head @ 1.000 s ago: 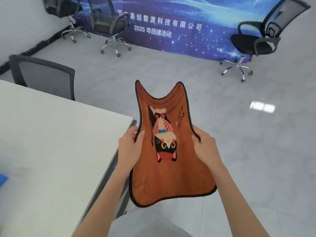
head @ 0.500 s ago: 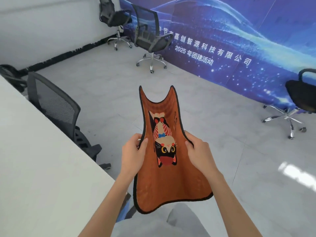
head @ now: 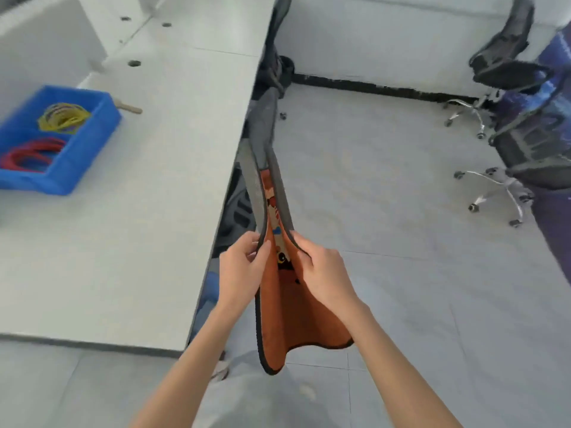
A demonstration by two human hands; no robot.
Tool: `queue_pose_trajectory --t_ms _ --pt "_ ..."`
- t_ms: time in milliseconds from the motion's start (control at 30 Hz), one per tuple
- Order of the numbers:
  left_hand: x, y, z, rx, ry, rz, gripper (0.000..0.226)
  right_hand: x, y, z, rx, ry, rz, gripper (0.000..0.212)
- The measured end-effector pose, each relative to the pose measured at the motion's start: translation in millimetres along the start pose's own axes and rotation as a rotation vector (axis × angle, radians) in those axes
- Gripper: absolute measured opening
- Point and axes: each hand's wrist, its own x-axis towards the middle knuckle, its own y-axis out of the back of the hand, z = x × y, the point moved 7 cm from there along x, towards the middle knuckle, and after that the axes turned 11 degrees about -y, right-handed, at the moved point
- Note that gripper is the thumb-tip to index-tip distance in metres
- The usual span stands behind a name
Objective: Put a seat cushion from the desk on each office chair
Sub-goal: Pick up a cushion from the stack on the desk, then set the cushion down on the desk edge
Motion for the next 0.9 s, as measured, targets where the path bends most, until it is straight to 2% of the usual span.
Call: queue_pose_trajectory --t_ms 200,333,600,733,833,900 --pt "22 71 -6 0.074 0.054 0.416 0.012 67 -47 -78 0.074 0.311 -0.279 0.044" --pt "38 120 -24 0.097 0.090 0.622 0.013 101 -83 -131 0.103 0.479 -0.415 0.044" --pt "43 210 -62 0.170 0.232 0.994 0.009 148 -169 -246 0.072 0.684 -0.696 0.045" --pt "28 231 -87 0.120 0.325 1.157 0.013 167 -205 -282 0.062 0.693 -0.820 0.042" --pt "19 236 -126 0.085 0.457 1.222 0.014 200 -243 -276 -0.107 0.691 -0.781 0.042" --pt "17 228 -157 0.133 0.627 1.114 0.048 218 -270 -259 -0.358 0.751 -0.717 0.052"
